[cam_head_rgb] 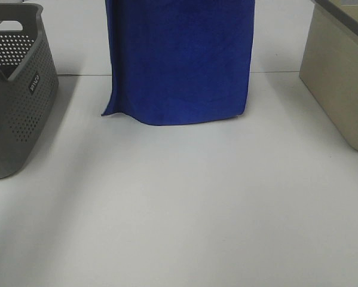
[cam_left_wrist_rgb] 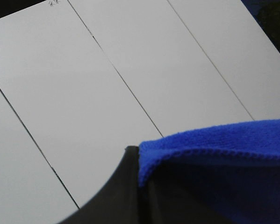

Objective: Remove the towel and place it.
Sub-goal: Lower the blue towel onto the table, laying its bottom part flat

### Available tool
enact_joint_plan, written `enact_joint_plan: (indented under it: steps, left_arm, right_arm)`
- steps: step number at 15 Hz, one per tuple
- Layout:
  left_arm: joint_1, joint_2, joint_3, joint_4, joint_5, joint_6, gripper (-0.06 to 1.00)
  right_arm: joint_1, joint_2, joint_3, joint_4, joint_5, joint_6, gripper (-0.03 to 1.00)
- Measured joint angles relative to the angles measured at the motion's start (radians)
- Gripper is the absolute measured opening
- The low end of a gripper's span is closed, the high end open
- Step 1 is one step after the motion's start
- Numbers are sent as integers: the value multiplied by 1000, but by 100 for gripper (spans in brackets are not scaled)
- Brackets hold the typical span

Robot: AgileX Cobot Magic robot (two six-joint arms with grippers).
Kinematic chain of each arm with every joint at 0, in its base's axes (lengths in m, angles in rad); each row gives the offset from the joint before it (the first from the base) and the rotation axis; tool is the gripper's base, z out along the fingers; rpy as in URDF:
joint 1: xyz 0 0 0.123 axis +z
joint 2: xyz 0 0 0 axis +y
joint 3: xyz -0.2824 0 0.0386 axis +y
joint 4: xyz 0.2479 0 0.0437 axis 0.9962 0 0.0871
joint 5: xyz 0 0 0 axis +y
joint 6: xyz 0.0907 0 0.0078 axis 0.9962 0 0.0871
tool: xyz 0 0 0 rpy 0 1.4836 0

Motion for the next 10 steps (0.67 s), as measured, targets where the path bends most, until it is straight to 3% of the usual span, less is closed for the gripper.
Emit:
enact_joint_plan:
  steps: [4,5,6,8,10]
  left_arm:
    - [24,197,-305,-2,-5,0,0]
    - [24,253,-410,-2,11,0,0]
    - [24,363,-614,-2,45,0,0]
    - [24,441,-740,-3,91,0,0]
    - [24,464,-762,-3,121,0,0]
  right_arm:
    - [-22,138,-182,4,-48,2,2]
    - [-39,160,-208,11,-76,3,2]
    - [-65,171,-221,49,-157,6,2]
    - [-78,171,-224,76,-222,11,2]
    - [-88,174,-224,80,-242,26,2]
